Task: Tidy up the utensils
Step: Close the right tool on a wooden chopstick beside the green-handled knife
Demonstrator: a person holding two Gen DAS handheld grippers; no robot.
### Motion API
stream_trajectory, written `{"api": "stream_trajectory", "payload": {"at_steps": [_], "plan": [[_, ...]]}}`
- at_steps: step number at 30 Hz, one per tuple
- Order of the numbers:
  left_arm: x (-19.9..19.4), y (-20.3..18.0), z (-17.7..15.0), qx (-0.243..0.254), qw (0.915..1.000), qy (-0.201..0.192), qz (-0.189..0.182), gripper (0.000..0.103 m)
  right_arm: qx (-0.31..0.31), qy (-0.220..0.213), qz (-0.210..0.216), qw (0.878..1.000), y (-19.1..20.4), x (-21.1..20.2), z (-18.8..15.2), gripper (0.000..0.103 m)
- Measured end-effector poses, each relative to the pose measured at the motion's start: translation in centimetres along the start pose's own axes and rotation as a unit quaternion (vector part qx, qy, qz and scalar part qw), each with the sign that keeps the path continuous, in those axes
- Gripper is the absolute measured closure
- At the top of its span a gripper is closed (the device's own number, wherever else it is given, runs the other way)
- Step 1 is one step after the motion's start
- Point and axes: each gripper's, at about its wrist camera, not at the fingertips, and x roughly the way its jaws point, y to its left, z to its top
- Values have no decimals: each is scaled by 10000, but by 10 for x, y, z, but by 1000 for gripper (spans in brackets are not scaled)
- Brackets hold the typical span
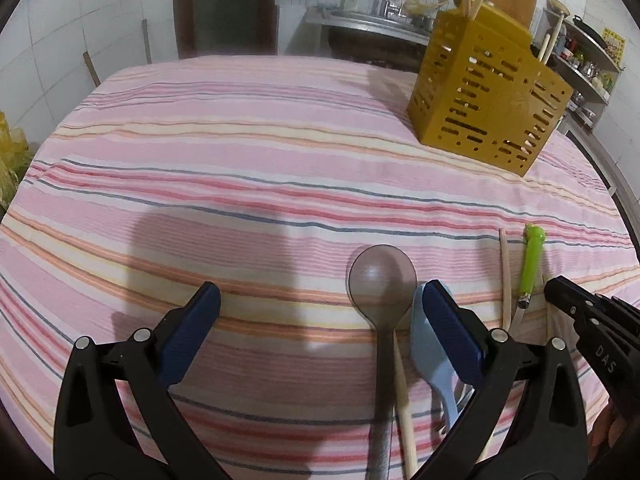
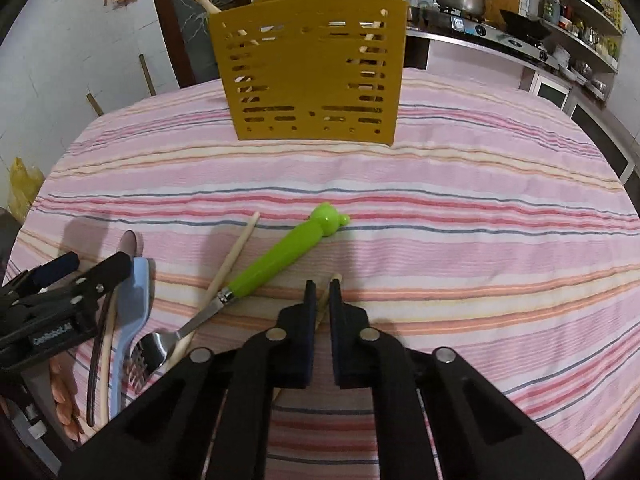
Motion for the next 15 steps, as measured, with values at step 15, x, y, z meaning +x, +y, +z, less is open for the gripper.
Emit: {"api": "stream_trajectory", "payload": {"at_steps": [15], "plan": [[3,-8,2,91,9999,46,96,13,479,2,-160,9987,4,12,-2,94]]}}
